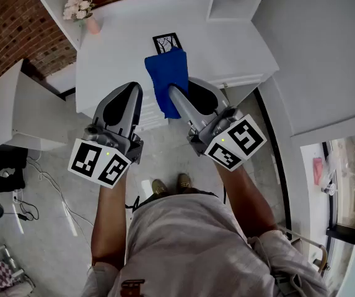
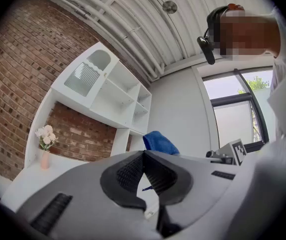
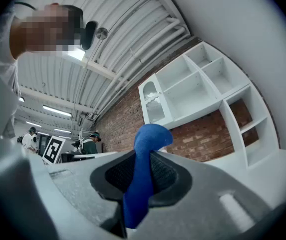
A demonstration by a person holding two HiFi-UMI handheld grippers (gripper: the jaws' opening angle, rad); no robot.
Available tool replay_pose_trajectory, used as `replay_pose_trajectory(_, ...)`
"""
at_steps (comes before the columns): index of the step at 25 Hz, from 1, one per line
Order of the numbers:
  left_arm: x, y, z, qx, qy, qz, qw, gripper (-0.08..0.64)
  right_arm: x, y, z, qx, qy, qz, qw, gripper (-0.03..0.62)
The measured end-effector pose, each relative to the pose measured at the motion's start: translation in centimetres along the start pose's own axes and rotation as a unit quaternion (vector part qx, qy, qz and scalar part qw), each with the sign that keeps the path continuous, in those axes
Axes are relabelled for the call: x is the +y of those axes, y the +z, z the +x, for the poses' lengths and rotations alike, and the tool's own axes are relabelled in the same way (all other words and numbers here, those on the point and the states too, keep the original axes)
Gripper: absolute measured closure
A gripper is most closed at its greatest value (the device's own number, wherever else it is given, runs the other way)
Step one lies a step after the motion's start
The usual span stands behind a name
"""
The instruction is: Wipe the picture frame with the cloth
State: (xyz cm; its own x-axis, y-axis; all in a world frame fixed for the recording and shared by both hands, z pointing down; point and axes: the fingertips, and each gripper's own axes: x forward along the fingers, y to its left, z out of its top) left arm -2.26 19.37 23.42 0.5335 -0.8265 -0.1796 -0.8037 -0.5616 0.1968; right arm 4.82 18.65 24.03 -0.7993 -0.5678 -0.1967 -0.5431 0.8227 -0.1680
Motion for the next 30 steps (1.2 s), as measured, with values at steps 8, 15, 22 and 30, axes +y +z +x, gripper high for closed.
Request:
replay_pose_trajectory(8,0.2,-0.9,0.8,0.007,0.015,0.001,0.9999,0.56,-1.5,-0.3,-1.1,0.0,0.002,0.009,1.0,0.522)
replay_pose_trajectory(15,-0.1,-1.8,1.9,0.017,0.032,0.007,0.9993,0.56,-3.7,-0.1,-2.9,0.002,-0.006,0.01,1.0,0.522)
replay_pose_trajectory(22,0.0,-2.2,2.8,0.019,0.054,0.019,0.9982,0.56,-6.5,-0.1,-4.7,0.006,-0.014,0.019,1.0,0.522)
replay_pose_trajectory(30,2.1,-2.6,4.4,0.025,0.064,0.021,0.9974,0.56,-8.1,-0.3,-3.6,0.014,-0.016,0.015,1.0,0.522)
